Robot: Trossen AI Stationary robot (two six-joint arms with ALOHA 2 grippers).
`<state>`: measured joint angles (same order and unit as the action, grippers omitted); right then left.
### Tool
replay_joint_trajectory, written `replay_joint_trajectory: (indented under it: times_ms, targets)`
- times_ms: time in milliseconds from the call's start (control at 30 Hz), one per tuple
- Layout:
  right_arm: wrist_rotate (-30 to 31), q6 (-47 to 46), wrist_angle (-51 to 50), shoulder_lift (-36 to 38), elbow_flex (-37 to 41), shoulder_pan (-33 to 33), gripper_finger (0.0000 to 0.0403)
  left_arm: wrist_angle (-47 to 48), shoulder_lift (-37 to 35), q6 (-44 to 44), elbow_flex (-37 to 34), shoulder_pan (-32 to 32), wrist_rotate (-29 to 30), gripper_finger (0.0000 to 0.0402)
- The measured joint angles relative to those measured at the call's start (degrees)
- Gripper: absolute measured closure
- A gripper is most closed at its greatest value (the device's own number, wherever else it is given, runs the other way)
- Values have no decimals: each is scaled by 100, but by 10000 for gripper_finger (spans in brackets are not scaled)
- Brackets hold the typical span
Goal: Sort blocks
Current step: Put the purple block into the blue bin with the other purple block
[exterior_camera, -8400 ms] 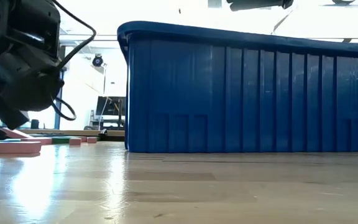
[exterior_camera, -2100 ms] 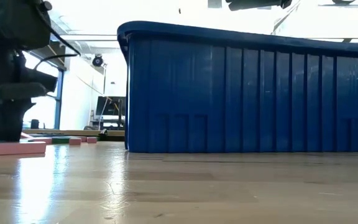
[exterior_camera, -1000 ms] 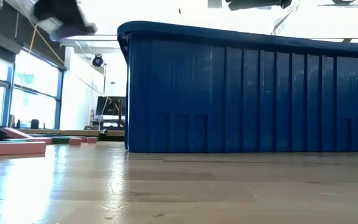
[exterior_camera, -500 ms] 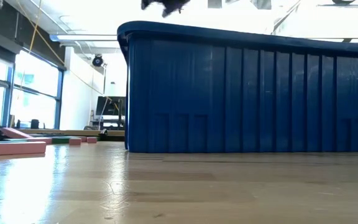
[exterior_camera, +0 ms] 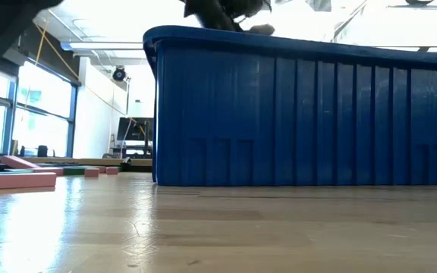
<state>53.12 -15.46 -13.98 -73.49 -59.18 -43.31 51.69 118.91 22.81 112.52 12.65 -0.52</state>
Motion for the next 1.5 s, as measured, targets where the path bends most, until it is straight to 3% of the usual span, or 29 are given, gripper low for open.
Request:
replay_joint_trajectory:
  times_ms: [167, 667, 1033, 1500]
  targets:
    - [2, 9, -3, 0, 0, 2, 234, 415, 228, 336, 141, 89, -340, 304]
    - [33, 146, -66, 0, 0, 2, 234, 1235, 162, 1099, 91, -240, -413, 305]
    - [33, 158, -126, -2, 0, 2, 234, 1094, 624, 1355, 102, -127, -754, 305]
    - [31, 96, -167, -2, 0, 2, 234, 841, 1506, 947, 98, 58, -751, 294]
